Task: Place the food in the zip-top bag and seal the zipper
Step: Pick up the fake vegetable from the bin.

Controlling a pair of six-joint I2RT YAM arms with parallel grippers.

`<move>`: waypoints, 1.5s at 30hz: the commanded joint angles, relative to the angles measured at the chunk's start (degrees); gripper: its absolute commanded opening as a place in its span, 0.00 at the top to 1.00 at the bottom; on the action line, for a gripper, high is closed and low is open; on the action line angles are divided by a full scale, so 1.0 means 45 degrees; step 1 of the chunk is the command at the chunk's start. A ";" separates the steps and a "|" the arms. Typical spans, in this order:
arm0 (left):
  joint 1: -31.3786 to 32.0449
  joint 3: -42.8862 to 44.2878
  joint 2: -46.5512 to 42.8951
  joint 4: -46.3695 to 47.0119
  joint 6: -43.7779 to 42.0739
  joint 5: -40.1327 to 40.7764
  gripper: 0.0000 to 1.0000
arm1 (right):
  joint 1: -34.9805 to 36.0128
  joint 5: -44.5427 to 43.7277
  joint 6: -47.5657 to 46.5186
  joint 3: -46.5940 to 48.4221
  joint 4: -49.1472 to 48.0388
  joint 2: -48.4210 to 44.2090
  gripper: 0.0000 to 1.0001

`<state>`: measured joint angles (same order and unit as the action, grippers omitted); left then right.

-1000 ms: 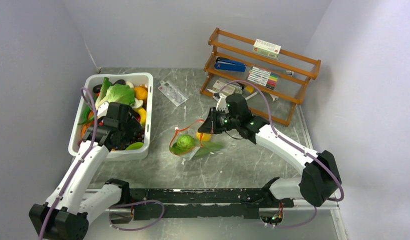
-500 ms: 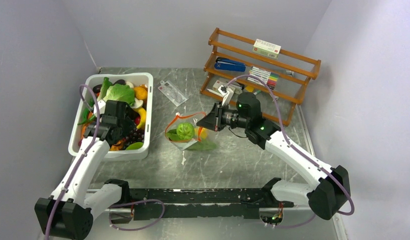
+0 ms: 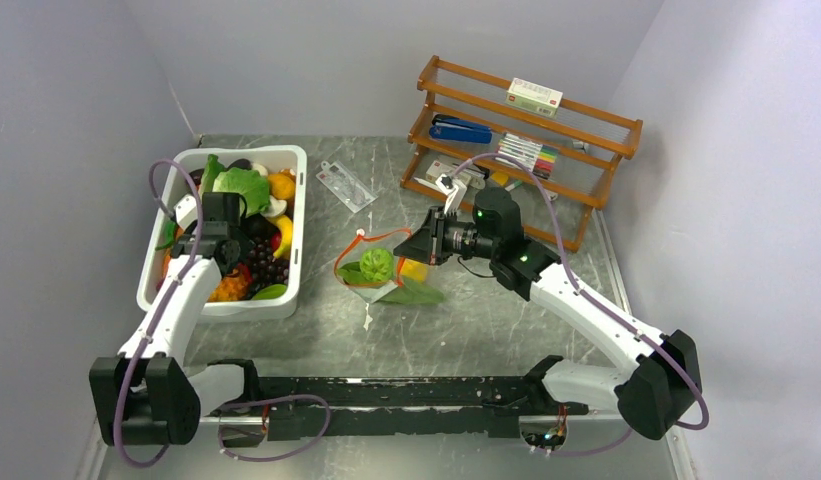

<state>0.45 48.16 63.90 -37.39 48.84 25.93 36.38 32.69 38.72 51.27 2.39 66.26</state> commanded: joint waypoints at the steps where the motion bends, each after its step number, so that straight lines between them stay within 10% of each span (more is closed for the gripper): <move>1: -0.0334 0.0095 0.0379 0.0713 -0.0040 0.0136 0.58 | -0.0056 0.0158 -0.0250 0.0128 -0.0446 -0.0345 1.00; 12: -0.0661 -0.0592 0.0871 0.1425 -0.0305 -0.0293 0.62 | -0.0050 0.0197 -0.0211 0.0011 -0.0585 -0.0214 1.00; 22: -0.0744 -0.0542 0.0694 0.1260 -0.0443 -0.0543 0.93 | -0.0053 0.0156 -0.0185 -0.0020 -0.0603 -0.0167 1.00; 36: -0.0744 0.0844 -0.1374 -0.0934 -0.0542 -0.1452 0.93 | -0.0043 0.0011 -0.0279 -0.0122 -0.0675 0.0020 1.00; 45: -0.0744 0.1410 -0.2881 -0.0364 -0.2065 -0.5148 0.93 | -0.0042 -0.0233 -0.0578 -0.0222 -0.0492 0.0371 1.00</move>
<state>-2.44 51.94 53.41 -40.12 44.49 12.75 36.38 31.70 37.01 50.41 2.42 67.64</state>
